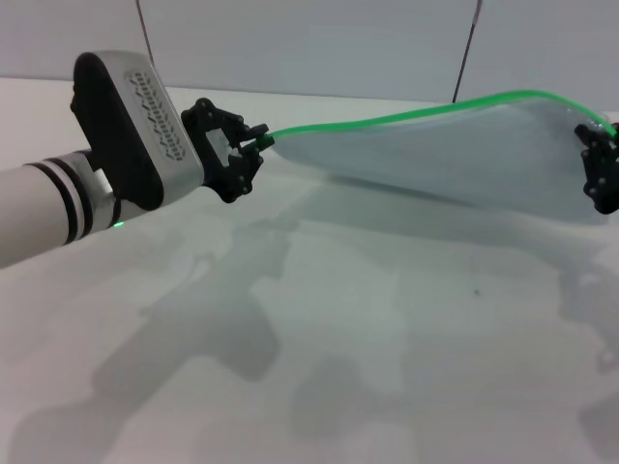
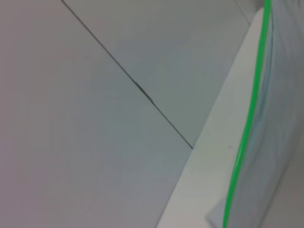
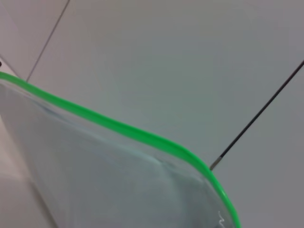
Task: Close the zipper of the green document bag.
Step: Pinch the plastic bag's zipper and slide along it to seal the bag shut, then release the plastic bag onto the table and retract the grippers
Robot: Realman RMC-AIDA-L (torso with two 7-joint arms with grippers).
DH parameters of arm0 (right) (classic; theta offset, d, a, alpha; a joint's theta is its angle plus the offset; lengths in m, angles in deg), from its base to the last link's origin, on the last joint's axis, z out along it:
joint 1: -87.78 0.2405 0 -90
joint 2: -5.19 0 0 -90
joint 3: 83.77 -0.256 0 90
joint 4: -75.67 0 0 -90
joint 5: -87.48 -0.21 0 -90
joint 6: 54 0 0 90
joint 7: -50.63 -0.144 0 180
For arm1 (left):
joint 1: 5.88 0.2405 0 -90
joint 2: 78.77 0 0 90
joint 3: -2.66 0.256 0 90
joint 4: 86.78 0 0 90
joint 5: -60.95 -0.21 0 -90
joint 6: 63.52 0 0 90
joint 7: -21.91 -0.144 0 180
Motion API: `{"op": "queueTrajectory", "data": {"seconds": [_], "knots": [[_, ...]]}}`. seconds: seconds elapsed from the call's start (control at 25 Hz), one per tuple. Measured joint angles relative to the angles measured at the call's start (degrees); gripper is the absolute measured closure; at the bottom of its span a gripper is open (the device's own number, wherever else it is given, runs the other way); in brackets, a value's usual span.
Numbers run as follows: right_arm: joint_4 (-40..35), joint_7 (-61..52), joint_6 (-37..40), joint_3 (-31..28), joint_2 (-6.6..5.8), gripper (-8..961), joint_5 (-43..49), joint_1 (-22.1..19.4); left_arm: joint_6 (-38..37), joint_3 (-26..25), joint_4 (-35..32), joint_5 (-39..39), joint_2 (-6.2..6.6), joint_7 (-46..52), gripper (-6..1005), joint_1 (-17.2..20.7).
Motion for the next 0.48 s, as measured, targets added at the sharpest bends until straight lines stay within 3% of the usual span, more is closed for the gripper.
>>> {"op": "queueTrajectory", "data": {"seconds": [0.28,0.32,0.48], "knots": [[3.5,-0.9,-9.0,2.2,0.16,795,-0.5,-0.3,-0.9,-1.2,-0.3,5.5,0.0,-0.7,837,-0.1],[4.3,-1.4,-12.7,3.2,0.21,794,-0.8,-0.5,-0.9,-1.4,-0.3,6.5,0.0,-0.7,828,-0.1],[8.8,-5.2,-33.1,8.9,0.14,646,-3.7,-1.1,-2.2,-1.8,-0.3,12.5,0.0,-1.7,793,-0.1]]}}
